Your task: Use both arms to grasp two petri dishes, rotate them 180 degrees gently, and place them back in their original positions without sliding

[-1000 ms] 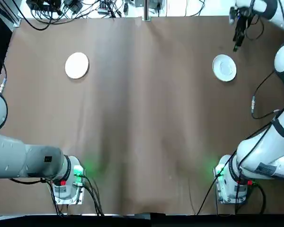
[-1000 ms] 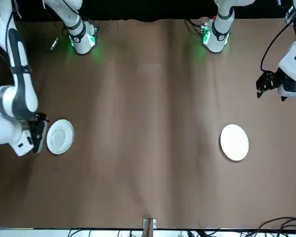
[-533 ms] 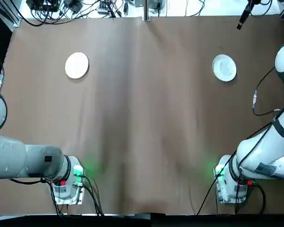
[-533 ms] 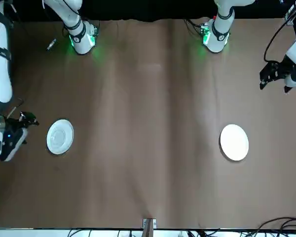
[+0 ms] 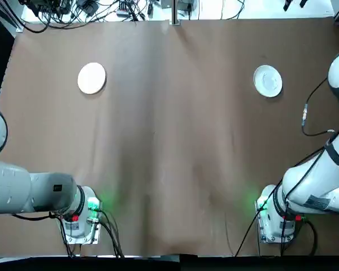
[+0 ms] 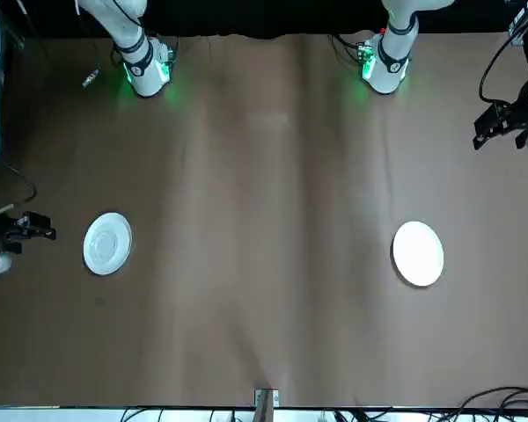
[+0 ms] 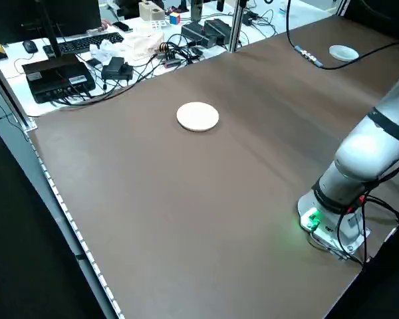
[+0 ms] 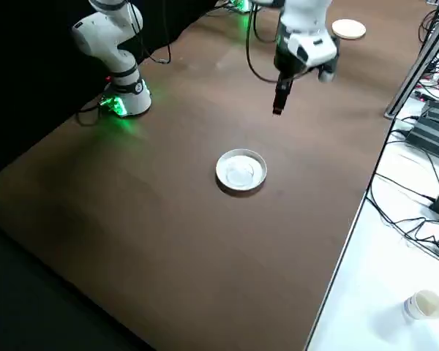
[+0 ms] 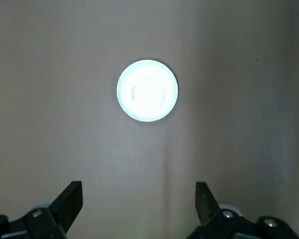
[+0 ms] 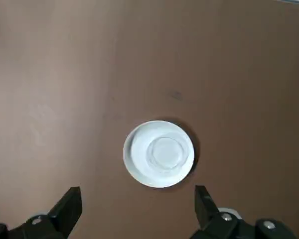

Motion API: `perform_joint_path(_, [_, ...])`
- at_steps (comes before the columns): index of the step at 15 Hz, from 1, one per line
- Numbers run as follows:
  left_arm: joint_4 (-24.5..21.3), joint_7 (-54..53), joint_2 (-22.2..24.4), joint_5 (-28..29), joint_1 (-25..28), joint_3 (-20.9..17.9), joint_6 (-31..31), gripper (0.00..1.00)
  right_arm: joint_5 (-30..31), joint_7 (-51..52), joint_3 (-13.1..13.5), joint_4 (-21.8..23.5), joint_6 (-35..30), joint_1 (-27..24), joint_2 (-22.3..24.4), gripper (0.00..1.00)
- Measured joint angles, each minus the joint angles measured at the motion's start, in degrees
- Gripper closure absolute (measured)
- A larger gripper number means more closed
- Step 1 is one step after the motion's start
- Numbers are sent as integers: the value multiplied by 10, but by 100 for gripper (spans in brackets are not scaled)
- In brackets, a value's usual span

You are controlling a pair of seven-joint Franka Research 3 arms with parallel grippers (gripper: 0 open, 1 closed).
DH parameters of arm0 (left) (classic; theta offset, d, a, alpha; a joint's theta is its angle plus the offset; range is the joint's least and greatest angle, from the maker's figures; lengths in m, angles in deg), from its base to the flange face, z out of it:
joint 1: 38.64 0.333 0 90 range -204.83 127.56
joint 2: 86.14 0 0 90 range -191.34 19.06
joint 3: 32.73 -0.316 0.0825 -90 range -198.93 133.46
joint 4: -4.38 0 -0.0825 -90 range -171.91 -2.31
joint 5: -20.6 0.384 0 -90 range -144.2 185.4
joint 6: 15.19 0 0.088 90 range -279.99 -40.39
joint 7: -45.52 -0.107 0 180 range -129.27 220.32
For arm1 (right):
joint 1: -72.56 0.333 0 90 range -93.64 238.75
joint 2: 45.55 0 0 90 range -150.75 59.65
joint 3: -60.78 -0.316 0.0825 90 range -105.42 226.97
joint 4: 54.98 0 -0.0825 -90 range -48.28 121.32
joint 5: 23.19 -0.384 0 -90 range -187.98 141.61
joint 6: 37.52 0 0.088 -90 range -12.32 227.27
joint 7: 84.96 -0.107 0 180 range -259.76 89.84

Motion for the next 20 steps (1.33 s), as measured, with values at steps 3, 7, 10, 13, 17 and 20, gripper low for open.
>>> perform_joint_path(3, [0, 6, 0, 0, -1, 3, 0, 0, -5, -97, -2, -6, -31, 9, 39, 0])
perform_joint_path(7, [0, 6, 0, -11, -5, 6, 0, 0, -7, -171, -3, -5, -72, 31, 80, 0])
perform_joint_path(10, [0, 8, -1, -37, -5, 14, 0, 0, -7, -179, -2, -3, -98, 33, 107, 0])
perform_joint_path(13, [0, 8, -3, -38, -5, 17, 0, 0, -7, -180, 7, 31, -117, 43, 175, 0])
perform_joint_path(17, [0, 8, -3, -33, -5, 24, 0, 0, -7, -180, 84, 98, -86, 104, 213, 0])
perform_joint_path(20, [0, 8, -4, -33, -5, 28, 0, 0, -7, -180, 96, 130, -52, 104, 216, 0])
